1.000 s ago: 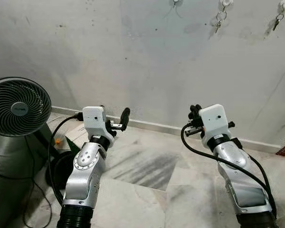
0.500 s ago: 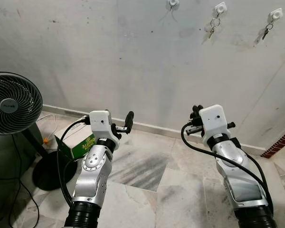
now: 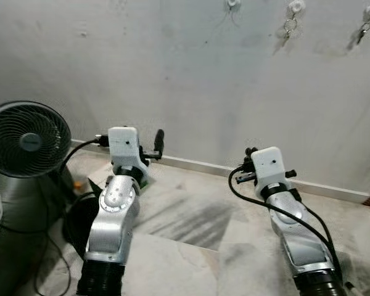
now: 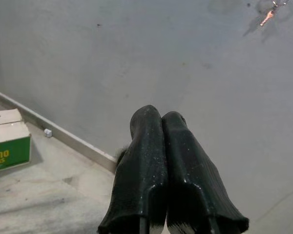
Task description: Hang keys on a hook
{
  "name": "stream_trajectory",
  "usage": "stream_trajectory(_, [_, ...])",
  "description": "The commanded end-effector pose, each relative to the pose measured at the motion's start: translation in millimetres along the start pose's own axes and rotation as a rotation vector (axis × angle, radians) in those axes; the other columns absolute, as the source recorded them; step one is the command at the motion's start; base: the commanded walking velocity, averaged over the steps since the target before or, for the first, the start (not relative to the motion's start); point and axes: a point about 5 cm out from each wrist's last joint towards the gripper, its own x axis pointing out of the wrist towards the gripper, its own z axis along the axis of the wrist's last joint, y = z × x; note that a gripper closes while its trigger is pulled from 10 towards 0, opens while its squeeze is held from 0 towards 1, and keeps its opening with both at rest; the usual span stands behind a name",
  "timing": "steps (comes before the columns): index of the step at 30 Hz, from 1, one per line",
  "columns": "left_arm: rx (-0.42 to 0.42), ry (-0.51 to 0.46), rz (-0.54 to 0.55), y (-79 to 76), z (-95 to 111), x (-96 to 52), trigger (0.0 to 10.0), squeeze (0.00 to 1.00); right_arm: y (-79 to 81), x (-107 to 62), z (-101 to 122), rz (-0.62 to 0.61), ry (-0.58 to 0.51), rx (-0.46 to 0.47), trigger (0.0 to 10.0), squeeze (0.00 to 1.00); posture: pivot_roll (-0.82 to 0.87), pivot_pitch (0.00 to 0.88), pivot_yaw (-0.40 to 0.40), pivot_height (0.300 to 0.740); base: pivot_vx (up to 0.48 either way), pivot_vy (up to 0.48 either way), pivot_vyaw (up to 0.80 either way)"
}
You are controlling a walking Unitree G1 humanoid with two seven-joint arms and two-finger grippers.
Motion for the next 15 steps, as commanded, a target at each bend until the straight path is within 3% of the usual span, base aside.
stream_trajectory(1, [0.027,0.001,-0.012,1.3,-1.2,-1.3,10.0,0.00,-4.8,1.7,4.9,-0.026,-0.023,0.002,10.0,0.00,0.00,0.000,0.081,0.740,0.000,0.000,0.00])
stream_trajectory(5, [0.043,0.037,0.021,4.4,-14.6,11.3,10.0,0.00,-16.2,-3.5,-2.2,-0.059,0.009,-0.003,10.0,0.00,-0.03,0.000,0.062,0.740,0.000,0.000,0.00])
stream_trajectory(7, [0.022,0.079,0.053,2.5,-16.4,10.5,10.0,0.00,-17.6,-5.6,-0.4,-0.052,0.002,-0.016,10.0,0.00,-0.05,0.000,0.049,0.740,0.000,0.000,0.00])
stream_trajectory(9, [0.131,0.038,-0.044,-15.2,1.4,8.0,10.0,0.00,-20.1,-8.0,2.3,-0.047,-0.004,-0.029,10.0,0.00,-0.05,0.000,0.039,0.740,0.000,0.000,0.00])
stream_trajectory(11, [0.150,-0.019,-0.125,-34.3,20.2,1.7,10.0,0.00,-22.4,-11.6,2.5,-0.043,-0.001,-0.028,10.0,0.00,-0.03,0.000,0.027,0.740,0.000,0.000,0.00])
stream_trajectory(15, [0.202,-0.021,-0.157,-44.0,25.9,-11.7,10.0,0.00,-25.3,-15.1,1.0,-0.046,0.004,-0.023,10.0,0.00,-0.03,0.000,0.018,0.740,0.000,0.000,0.00])
